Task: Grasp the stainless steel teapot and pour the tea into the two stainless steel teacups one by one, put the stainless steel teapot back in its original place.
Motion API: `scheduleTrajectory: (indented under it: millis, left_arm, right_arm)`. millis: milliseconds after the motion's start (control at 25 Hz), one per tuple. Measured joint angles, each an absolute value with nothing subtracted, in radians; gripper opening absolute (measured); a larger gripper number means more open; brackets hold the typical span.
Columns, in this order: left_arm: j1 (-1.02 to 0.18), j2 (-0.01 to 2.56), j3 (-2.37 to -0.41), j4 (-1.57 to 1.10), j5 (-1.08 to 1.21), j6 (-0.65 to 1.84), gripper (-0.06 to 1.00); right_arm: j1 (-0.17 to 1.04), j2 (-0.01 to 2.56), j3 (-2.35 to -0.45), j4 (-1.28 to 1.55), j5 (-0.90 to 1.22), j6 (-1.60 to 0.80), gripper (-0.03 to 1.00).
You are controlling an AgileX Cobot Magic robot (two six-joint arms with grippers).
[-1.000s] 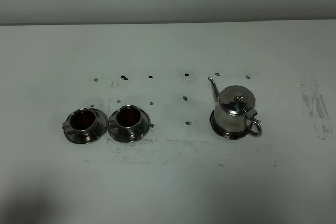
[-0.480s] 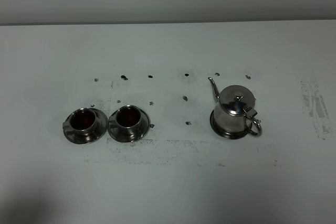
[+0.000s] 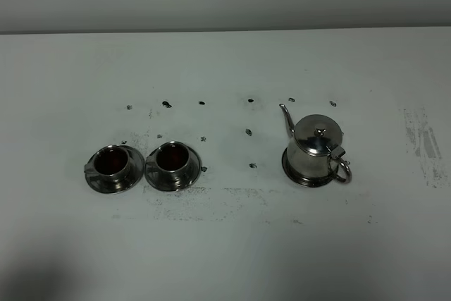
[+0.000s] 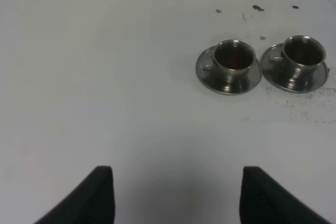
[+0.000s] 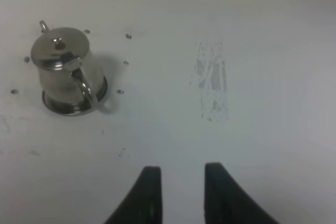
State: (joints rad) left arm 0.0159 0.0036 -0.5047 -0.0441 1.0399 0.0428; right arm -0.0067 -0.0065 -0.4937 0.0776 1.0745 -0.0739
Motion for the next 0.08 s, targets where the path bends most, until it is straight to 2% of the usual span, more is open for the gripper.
scheduleTrajectory:
  millis: [80]
  left_arm:
    - [0.016,0.004,-0.505,-0.044,1.040,0.043,0.51]
  right_arm:
    - [-0.007,-0.007,-0.494,0.078,1.075,-0.074,0.22]
